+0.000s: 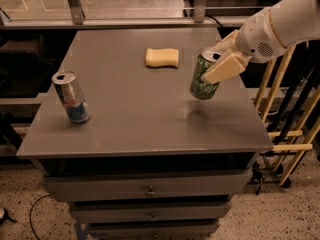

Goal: Move green can near sponge

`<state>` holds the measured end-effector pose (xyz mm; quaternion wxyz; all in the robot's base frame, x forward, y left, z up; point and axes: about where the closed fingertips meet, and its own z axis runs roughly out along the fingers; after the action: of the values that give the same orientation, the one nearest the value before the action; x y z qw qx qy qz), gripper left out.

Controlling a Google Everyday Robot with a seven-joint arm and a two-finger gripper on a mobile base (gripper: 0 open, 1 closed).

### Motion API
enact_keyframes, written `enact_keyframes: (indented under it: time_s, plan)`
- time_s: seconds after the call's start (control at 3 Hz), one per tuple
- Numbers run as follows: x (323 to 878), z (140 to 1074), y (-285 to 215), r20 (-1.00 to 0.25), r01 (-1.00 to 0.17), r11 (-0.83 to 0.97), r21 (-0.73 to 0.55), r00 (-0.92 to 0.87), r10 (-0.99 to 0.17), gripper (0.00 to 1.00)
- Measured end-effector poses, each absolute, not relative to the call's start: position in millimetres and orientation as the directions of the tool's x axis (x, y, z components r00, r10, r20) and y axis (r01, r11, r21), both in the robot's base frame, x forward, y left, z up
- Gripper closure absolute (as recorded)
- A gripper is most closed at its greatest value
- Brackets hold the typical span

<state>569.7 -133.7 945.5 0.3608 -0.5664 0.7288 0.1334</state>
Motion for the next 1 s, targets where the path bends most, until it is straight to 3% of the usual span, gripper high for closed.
enact_keyframes:
  time_s: [1.0]
  plan:
    - [614,952,-95,-0.665,-0.935,0.240,-0.262,-0.005,-0.747,1.00]
